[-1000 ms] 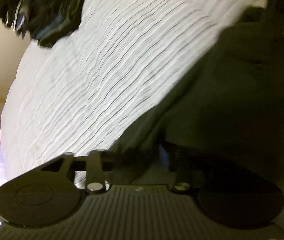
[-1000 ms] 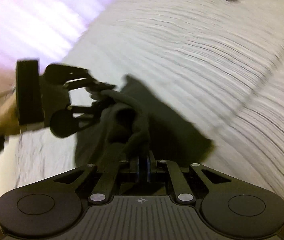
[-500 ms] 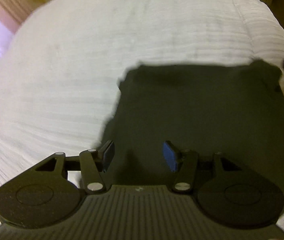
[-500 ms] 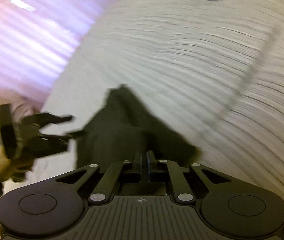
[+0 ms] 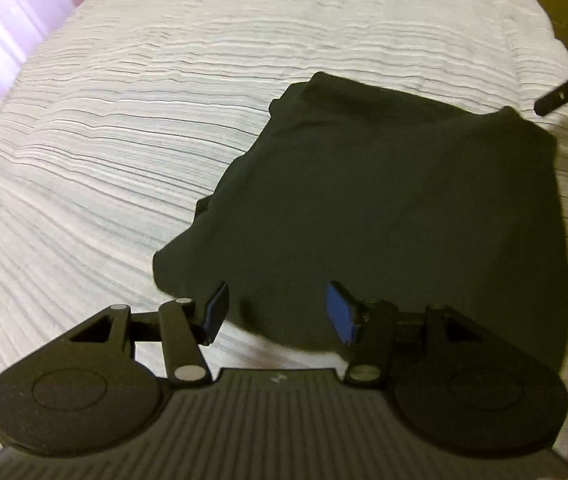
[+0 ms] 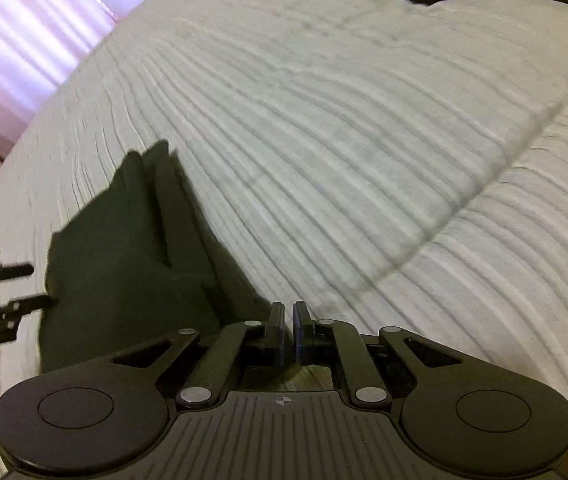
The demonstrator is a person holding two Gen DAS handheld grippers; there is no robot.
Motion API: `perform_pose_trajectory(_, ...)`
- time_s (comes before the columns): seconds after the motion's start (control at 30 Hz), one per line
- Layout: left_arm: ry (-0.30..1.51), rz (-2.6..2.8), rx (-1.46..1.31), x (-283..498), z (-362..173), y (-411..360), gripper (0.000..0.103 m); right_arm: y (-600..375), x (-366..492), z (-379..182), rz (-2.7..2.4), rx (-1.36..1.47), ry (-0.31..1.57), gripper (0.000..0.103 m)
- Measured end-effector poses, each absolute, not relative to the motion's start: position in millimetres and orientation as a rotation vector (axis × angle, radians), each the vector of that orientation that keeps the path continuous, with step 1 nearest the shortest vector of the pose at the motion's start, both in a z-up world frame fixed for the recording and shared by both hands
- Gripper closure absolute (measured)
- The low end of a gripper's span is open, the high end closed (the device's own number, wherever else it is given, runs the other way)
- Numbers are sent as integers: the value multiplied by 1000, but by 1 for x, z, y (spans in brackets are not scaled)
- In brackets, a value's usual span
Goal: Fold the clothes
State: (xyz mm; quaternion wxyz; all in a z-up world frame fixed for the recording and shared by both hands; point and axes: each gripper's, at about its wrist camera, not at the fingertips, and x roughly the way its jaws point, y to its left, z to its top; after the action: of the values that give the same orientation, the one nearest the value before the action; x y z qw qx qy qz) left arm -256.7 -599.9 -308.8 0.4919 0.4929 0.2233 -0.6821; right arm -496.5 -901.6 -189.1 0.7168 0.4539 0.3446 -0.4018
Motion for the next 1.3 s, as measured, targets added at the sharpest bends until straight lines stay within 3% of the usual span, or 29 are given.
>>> perform_pose_trajectory(0.13,610,-1731,1129,-268,-307,-569,53,-885,-482,-169,-819,992,718,95)
perform_pose_trajectory(0.3,655,-1704,1166,-292,-341,-558,53,-870,-443,-173,-697,1006,726,91)
perform_pose_trajectory(0.4,722,-1677,1143,-289,-351,-566,49,-867,-427,-186,-669,1027,768,10)
perform_pose_trajectory(0.63,631,-1674,1101,-269,-311,-552,51,-882,-421,-173,-681,967,735,11)
perform_pose_trajectory(0.87,654,-1696,1037,-283,-309,-561,53,-933,-386,-182,-615,828,772,11)
perform_pose_trajectory(0.9,667,-1696,1045,-290,-313,-559,53,-941,-375,-186,-587,784,801,21)
perform_pose_trajectory(0.93,682,-1692,1057,-296,-318,-558,54,-948,-361,-194,-553,737,853,46)
perform_pose_trajectory(1.0,696,-1655,1089,-306,-334,-555,53,-965,-334,-213,-487,663,953,65)
perform_pose_trajectory(1.13,708,-1606,1055,-313,-341,-552,53,-1003,-302,-234,-466,600,998,71)
perform_pose_trajectory(1.3,740,-1600,1008,-306,-327,-554,54,-1034,-287,-237,-526,629,961,71)
